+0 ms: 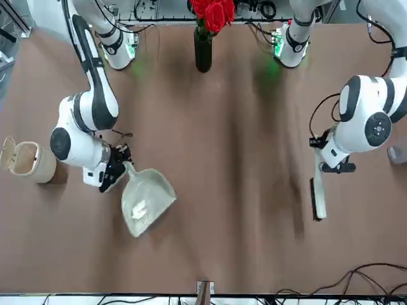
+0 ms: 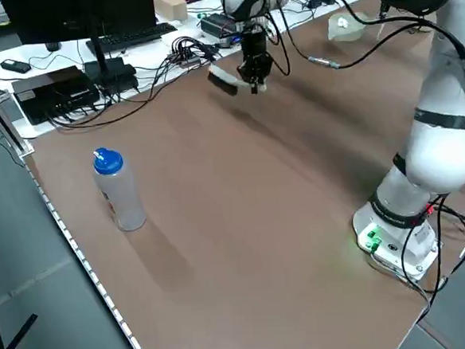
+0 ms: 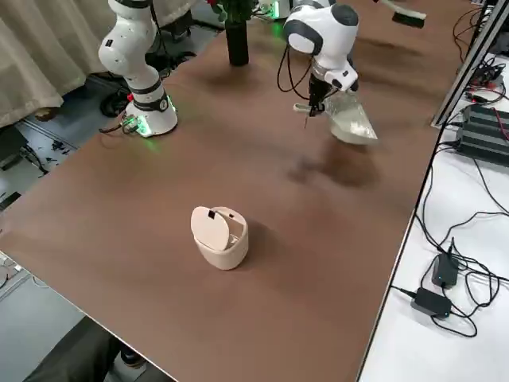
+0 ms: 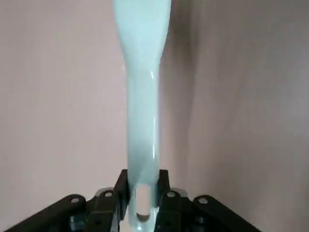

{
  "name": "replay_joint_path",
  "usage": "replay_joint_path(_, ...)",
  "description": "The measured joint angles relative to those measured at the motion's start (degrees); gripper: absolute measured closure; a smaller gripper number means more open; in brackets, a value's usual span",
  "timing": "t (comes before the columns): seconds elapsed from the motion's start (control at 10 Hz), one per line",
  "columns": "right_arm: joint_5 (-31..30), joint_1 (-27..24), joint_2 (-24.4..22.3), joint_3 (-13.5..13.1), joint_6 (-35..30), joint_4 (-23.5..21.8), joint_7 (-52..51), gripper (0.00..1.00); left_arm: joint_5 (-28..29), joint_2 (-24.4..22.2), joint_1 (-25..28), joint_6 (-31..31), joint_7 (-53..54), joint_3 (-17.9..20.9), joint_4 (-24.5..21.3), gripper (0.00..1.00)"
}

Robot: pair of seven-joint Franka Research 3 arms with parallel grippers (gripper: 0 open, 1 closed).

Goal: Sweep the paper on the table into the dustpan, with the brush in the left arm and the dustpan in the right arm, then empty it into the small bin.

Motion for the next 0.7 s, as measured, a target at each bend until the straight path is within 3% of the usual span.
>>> replay_joint_path(0.4, -0.5, -0.9, -2.4, -4.8, 3.5, 0.3, 15.0, 0.67, 1.4, 3.0, 1.5, 4.5, 0.4, 0.0, -4.9, 0.72)
replay_joint_path(0.7, -0.6, -0.9, -3.0, -5.2, 12.5, 0.0, 37.3, 0.67, 2.6, 4.2, 2.6, 7.4, 0.5, 0.0, -6.8, 0.72)
